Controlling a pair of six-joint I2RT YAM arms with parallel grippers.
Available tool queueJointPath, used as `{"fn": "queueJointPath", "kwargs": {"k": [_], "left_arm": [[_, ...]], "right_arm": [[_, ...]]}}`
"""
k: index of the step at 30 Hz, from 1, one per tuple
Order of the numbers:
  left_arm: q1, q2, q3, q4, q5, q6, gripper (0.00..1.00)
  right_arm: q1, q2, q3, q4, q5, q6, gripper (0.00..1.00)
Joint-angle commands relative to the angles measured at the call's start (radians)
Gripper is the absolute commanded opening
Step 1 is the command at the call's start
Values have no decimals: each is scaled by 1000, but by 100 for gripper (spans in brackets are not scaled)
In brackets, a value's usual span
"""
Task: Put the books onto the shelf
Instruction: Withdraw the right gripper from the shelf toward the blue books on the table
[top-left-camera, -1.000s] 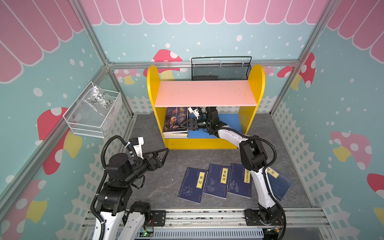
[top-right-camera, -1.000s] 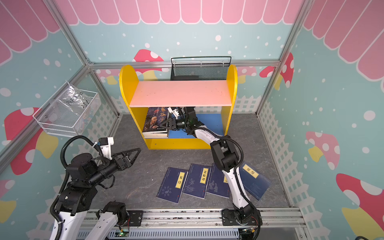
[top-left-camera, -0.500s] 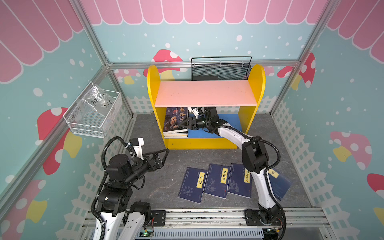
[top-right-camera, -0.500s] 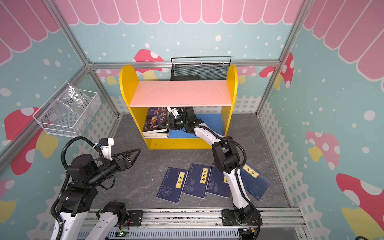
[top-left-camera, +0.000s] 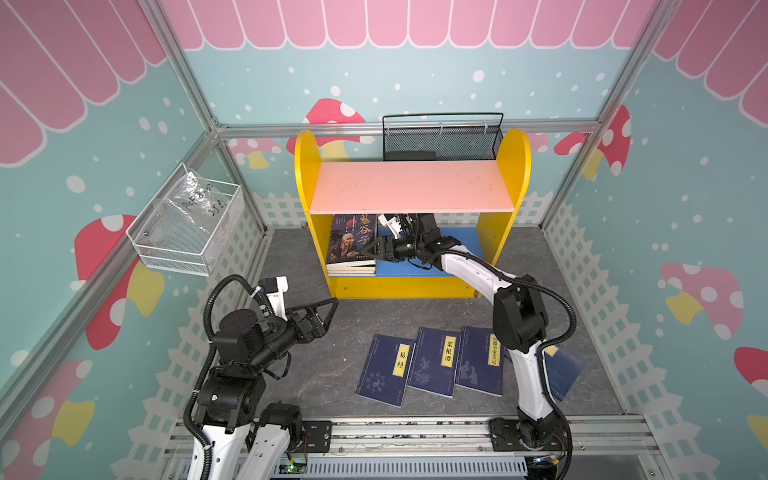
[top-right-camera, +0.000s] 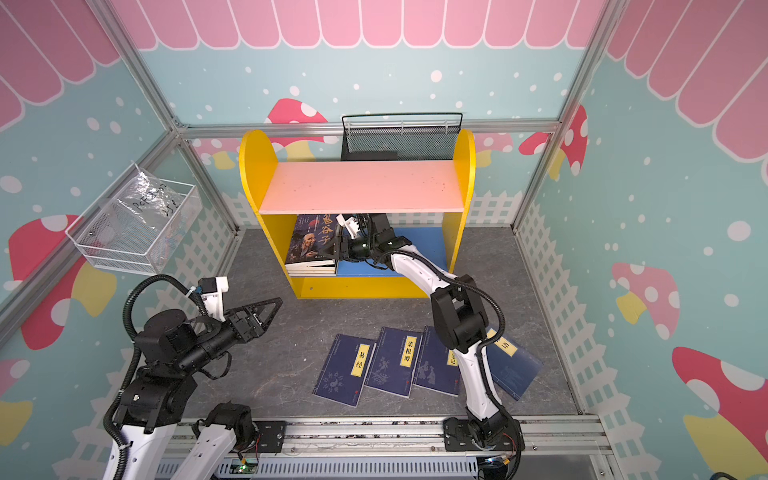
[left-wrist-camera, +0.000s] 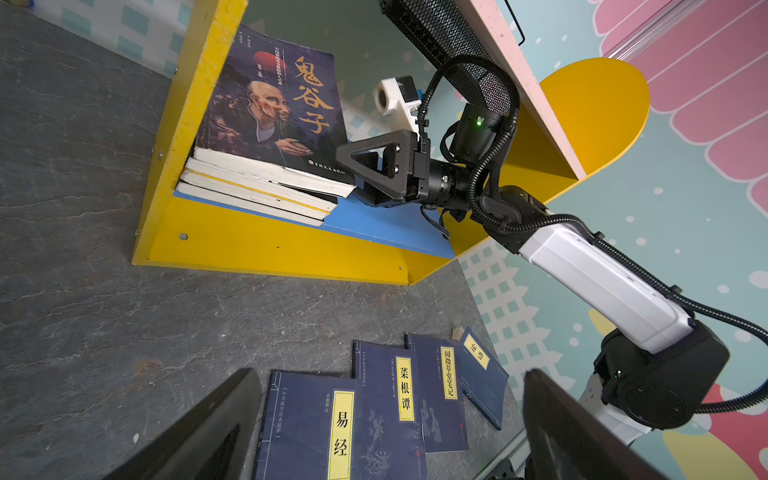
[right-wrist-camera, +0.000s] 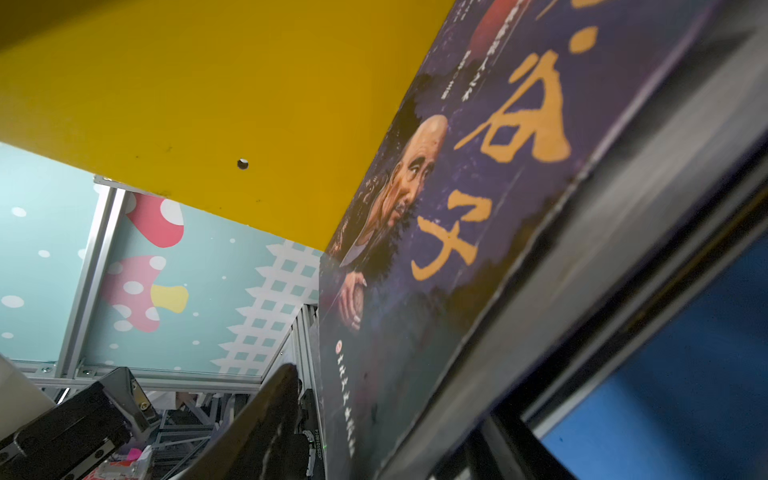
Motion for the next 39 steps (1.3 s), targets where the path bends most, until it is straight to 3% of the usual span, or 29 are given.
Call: {"fn": "queueJointPath", "kwargs": {"k": [1, 6, 13, 22, 27, 34, 39], "left_arm": [[-1, 3, 3, 7, -10, 10, 100], [-1, 21, 16, -17, -35, 29, 100], [-1, 25, -19, -32, -20, 35, 100], [-48, 58, -150, -52, -20, -8, 100], [-196, 123, -189, -30, -109, -70, 99], [-552, 326, -239, 87, -341, -182, 98], [-618, 413, -304, 179, -374, -215, 98]], "right_arm": [[-1, -97, -32, -63, 100, -89, 64], [0, -164, -80, -94, 157, -126, 65], [0, -284, -203, -73, 338, -97, 72], [4, -520, -563, 79, 439, 8, 72], [18, -670, -785, 70, 522, 63, 69], [154, -850, -1009, -13, 690, 182, 66], [280, -888, -1143, -6, 733, 295, 64]]}}
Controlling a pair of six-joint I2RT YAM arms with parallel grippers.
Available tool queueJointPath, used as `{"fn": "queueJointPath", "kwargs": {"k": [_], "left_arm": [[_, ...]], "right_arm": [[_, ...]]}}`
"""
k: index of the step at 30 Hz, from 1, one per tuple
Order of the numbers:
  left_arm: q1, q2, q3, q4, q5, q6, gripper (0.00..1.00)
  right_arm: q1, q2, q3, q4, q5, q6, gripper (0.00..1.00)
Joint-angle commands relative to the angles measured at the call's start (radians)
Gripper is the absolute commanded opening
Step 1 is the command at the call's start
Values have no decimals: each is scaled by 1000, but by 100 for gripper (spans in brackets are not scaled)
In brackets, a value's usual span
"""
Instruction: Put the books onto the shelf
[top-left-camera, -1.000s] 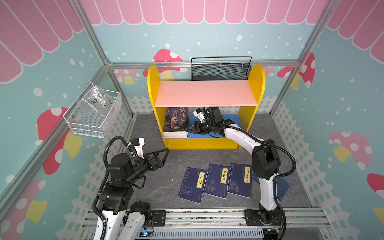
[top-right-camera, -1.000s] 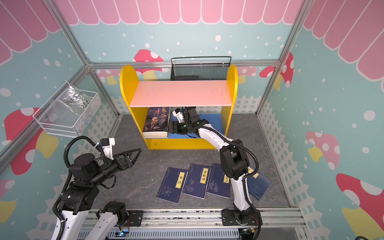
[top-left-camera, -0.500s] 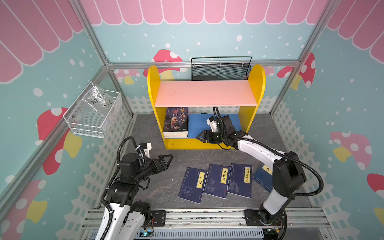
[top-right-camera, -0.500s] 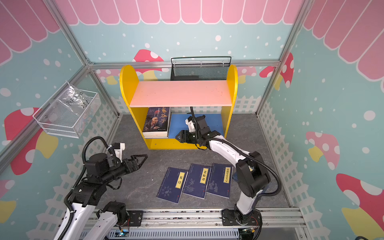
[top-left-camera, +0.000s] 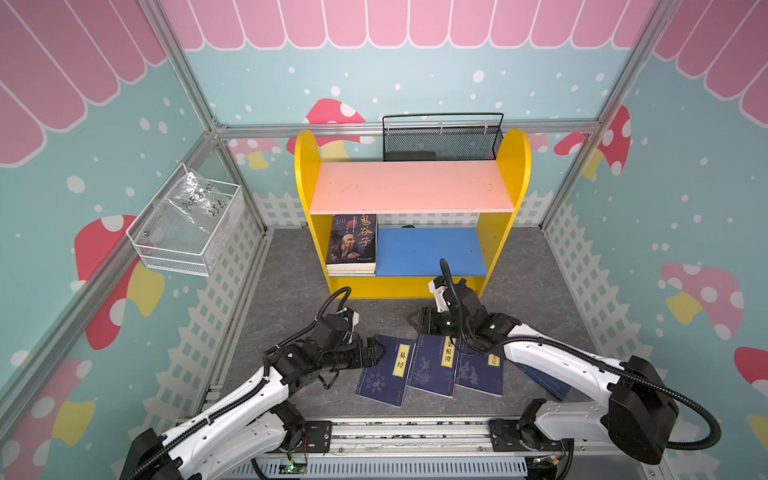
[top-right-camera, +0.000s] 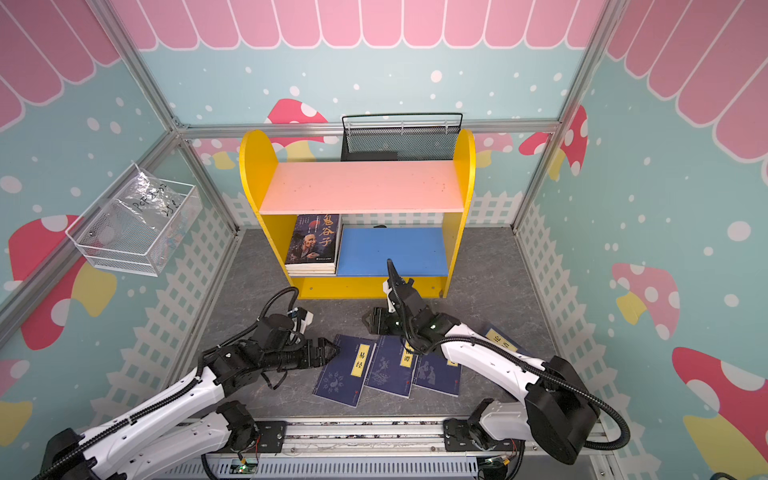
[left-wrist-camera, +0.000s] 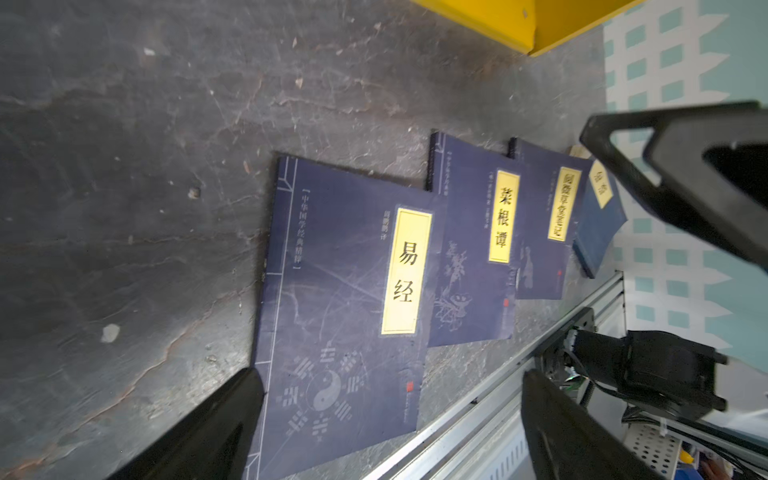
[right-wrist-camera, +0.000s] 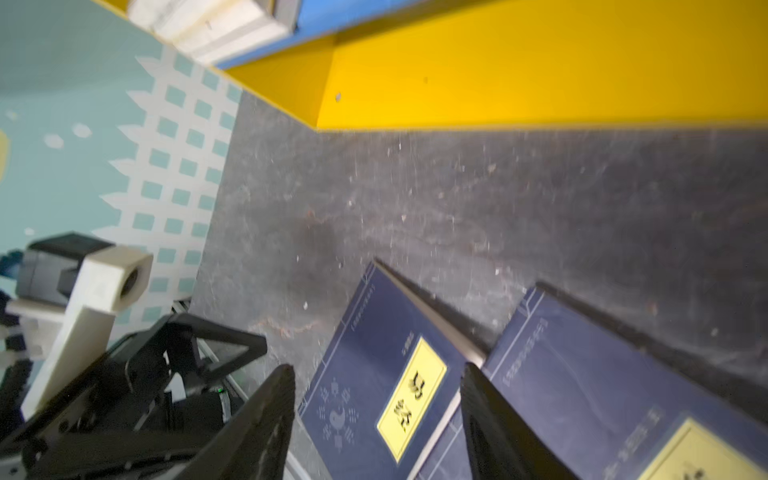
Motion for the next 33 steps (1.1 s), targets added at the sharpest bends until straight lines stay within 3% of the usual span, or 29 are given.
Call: {"fn": "queueJointPath", "kwargs": {"k": [1, 13, 17, 24, 33], "left_arm": [[-17, 33, -46, 84, -88, -53, 98], [-53, 44, -154, 215, -110, -104, 98], [-53, 59, -194, 288, -56, -138, 98], [-57, 120, -220, 315, -77, -162, 98], [-57, 113, -265, 638, 24, -256, 98]], "right_arm": [[57, -7, -82, -15, 61, 116, 63], [122, 168, -154, 143, 10, 167, 54], [123, 268, -128, 190, -23, 172, 44], [122, 377, -100, 194, -29, 174, 29], [124, 476, -74, 206, -34, 157, 23]]}}
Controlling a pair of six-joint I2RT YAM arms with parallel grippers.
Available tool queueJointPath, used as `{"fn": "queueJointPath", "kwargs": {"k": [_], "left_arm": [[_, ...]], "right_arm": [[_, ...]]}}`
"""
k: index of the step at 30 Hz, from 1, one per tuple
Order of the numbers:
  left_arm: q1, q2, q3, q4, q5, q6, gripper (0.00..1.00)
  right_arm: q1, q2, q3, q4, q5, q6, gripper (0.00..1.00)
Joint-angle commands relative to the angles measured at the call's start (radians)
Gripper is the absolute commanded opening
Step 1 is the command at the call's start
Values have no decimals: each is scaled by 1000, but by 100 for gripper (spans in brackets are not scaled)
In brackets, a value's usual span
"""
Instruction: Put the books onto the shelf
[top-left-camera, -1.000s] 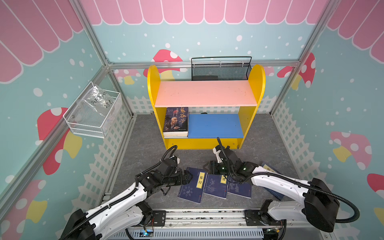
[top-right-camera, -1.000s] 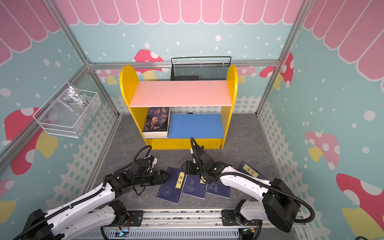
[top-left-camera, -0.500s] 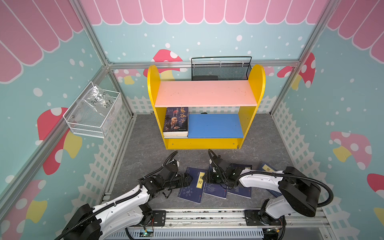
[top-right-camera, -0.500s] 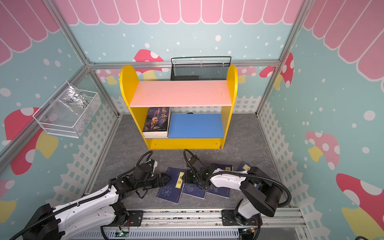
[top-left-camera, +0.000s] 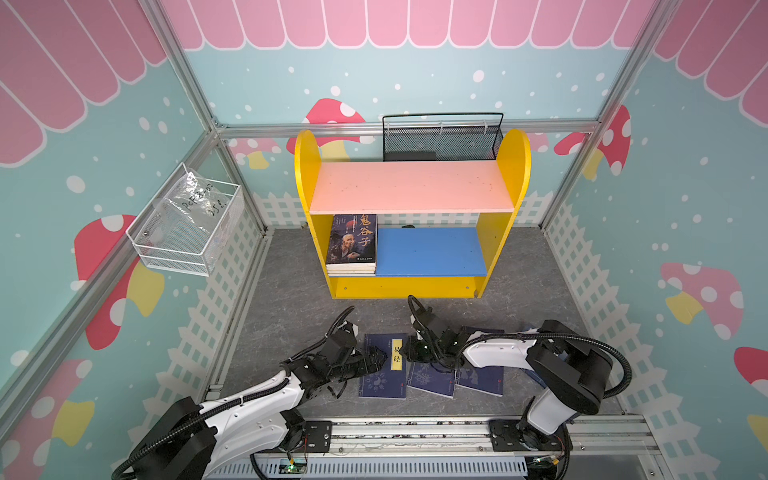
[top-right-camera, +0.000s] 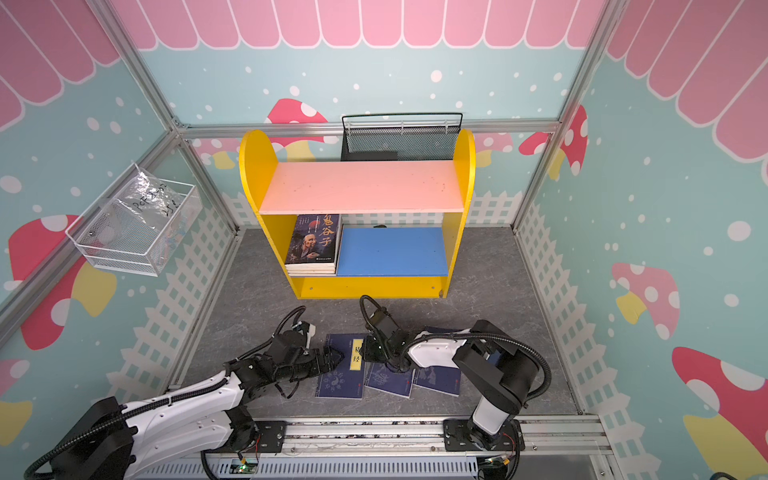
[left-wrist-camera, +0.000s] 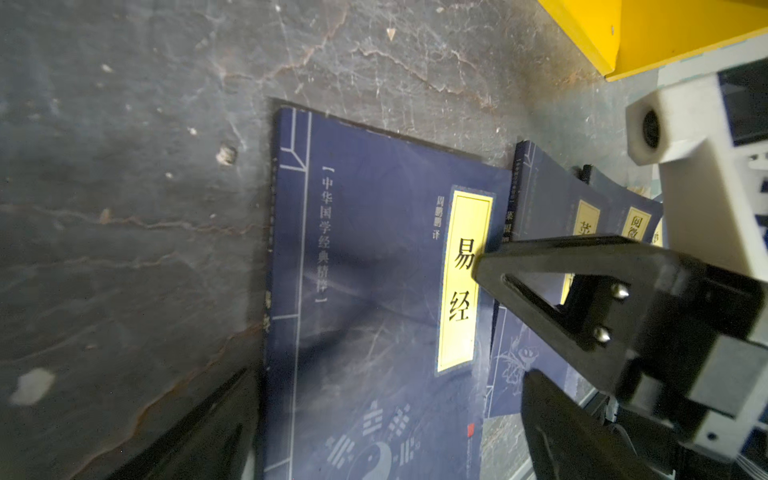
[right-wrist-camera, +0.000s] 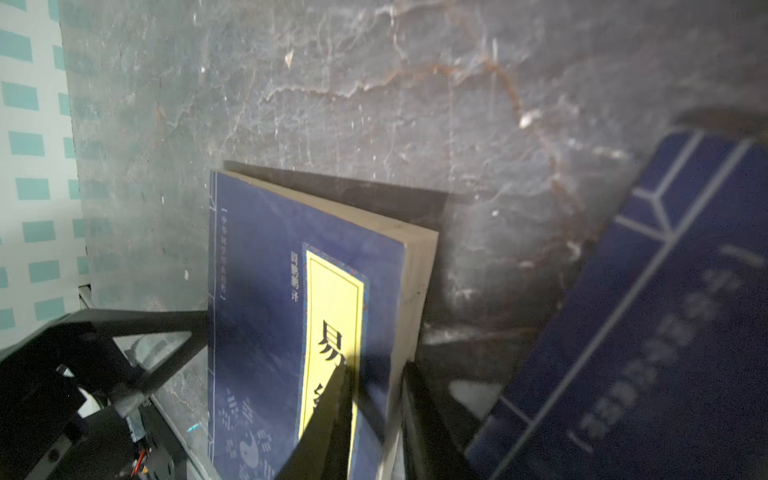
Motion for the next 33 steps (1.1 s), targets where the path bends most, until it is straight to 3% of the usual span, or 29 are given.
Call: {"fn": "queueJointPath", "kwargs": {"k": [1, 13, 23, 33], "left_arm": [[-9, -8, -14, 252, 99, -84, 98], [-9, -78, -51, 599, 103, -247, 98], [-8, -174, -56, 551, 30, -231, 99], [-6, -98, -85, 467, -2, -256, 97]], "right_arm": [[21, 101, -5, -46, -39, -1, 22], [20, 190, 16, 20, -100, -7, 22], [20, 201, 19, 37, -118, -11, 22], [19, 210, 34, 36, -123, -19, 22]]}}
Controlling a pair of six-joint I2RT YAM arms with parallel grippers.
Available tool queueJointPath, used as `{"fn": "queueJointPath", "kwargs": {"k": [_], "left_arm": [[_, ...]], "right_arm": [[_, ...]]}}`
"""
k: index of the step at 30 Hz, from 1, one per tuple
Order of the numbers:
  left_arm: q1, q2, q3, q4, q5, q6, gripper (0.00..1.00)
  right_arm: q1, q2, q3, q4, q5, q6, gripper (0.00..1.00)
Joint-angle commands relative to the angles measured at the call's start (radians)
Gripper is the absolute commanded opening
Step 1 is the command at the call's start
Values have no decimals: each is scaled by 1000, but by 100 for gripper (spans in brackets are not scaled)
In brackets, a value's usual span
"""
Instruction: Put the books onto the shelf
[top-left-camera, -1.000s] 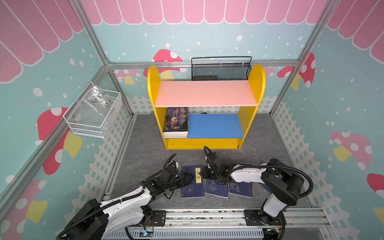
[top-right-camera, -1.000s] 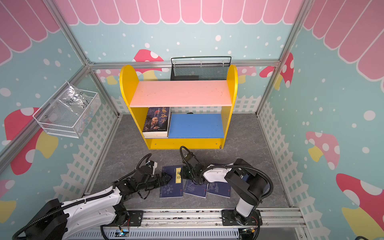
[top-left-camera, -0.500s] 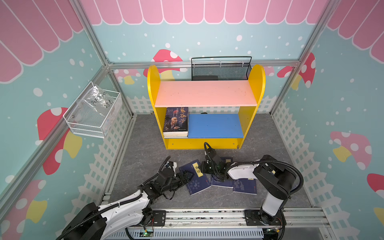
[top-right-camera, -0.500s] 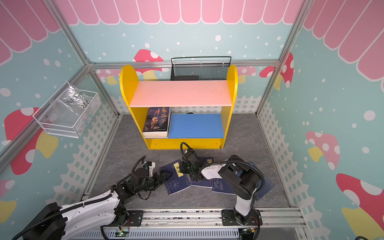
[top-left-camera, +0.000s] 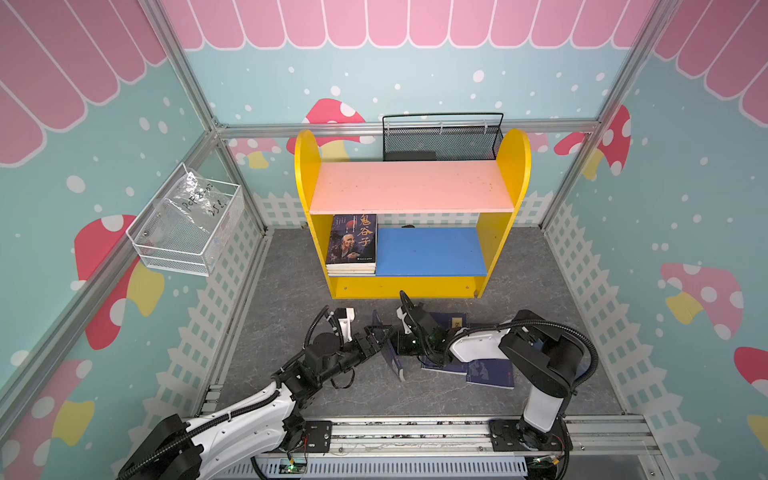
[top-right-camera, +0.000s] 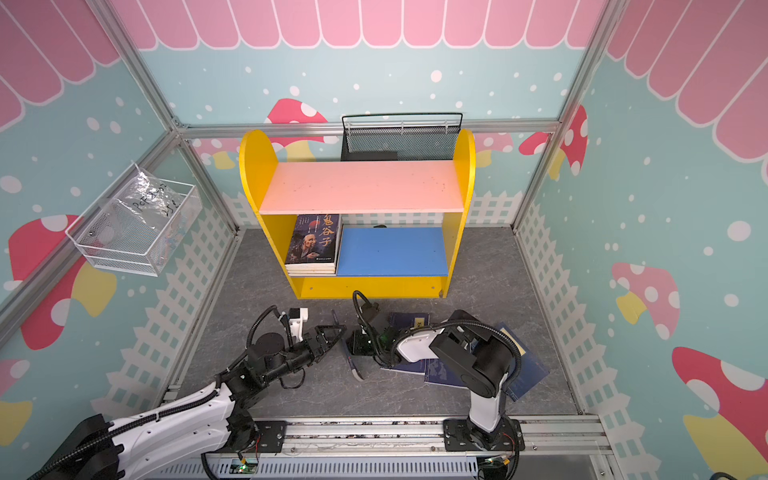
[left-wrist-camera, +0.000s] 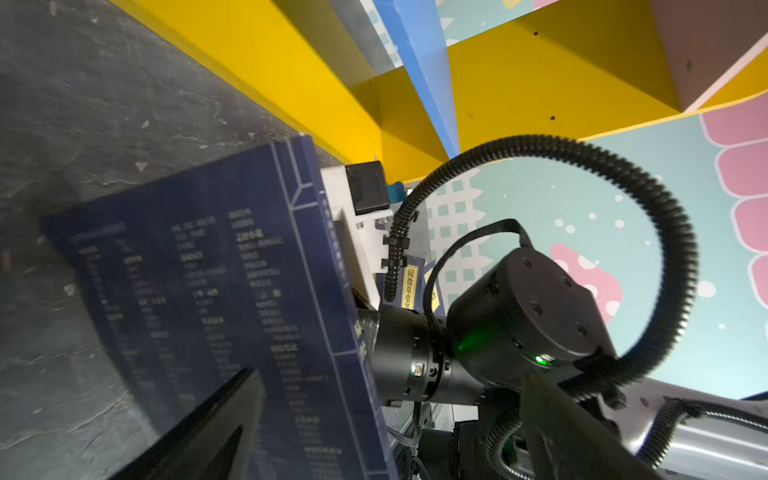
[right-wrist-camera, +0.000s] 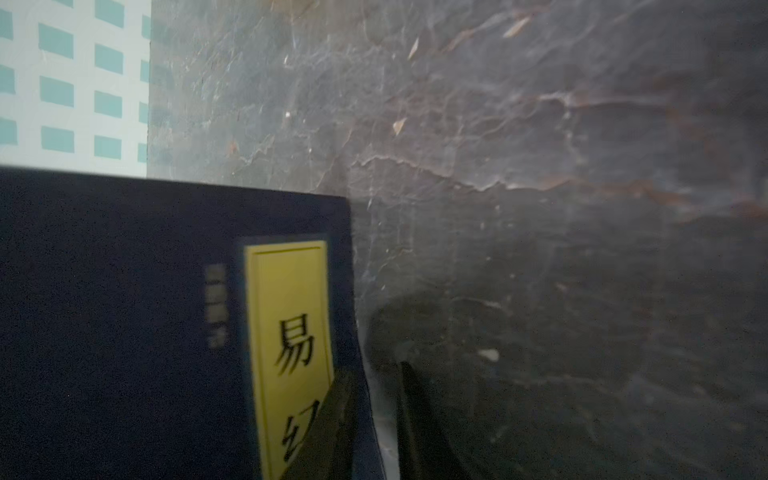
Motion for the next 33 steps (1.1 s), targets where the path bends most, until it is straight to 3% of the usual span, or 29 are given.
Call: {"fn": "queueJointPath", "kwargs": {"k": [1, 17, 23, 29, 33], "left_arm": [[-4, 22, -4, -27, -18, -25, 97], [-4, -48, 129, -491, -98, 37, 82], [-4, -53, 166, -612, -111, 56, 69], [-4, -50, 189, -675, -125, 66, 44], [-4, -51, 212, -720, -141, 87, 34]], "right_arm": [[12, 63, -28, -171, -43, 8, 22], [12, 60, -11, -171, -48, -5, 21], [11, 54, -2, -168, -52, -12, 21], [13, 44, -4, -160, -54, -12, 22], [12, 27, -8, -142, -59, -16, 24]]}}
